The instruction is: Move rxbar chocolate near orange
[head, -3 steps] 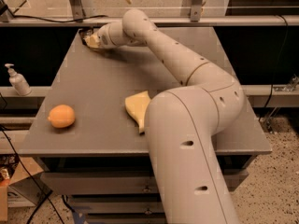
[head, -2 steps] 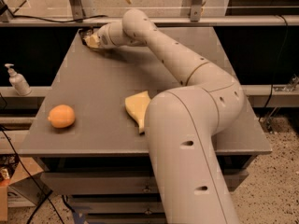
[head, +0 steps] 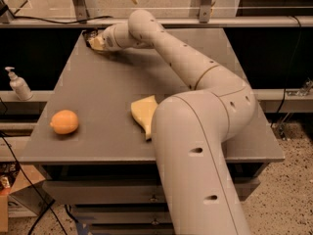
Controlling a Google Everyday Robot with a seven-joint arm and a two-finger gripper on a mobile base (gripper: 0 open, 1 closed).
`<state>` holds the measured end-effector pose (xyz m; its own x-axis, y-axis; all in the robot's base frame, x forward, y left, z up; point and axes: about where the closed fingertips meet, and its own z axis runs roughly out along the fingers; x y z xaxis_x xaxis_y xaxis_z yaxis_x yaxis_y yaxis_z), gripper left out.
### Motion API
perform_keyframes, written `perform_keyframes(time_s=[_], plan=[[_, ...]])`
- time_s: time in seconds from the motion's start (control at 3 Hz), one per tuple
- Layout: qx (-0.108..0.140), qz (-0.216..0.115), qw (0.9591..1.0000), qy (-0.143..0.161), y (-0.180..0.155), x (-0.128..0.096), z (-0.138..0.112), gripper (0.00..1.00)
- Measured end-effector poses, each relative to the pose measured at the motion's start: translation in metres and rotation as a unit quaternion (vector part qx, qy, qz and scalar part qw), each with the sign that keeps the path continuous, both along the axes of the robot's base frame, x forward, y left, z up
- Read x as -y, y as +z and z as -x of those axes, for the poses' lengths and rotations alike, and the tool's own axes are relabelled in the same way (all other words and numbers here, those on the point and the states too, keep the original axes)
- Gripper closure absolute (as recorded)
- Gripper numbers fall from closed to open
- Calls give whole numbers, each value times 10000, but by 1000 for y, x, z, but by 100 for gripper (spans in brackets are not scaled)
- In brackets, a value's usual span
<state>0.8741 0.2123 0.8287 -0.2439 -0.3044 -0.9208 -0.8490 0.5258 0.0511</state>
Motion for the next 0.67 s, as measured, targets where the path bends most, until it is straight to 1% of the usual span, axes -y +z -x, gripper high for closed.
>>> perform_keyframes(time_s=[0.33, 0.67], plan=[[0, 0, 10000, 0, 0, 0, 0, 100], [1, 0, 10000, 1, 0, 0, 0, 83]])
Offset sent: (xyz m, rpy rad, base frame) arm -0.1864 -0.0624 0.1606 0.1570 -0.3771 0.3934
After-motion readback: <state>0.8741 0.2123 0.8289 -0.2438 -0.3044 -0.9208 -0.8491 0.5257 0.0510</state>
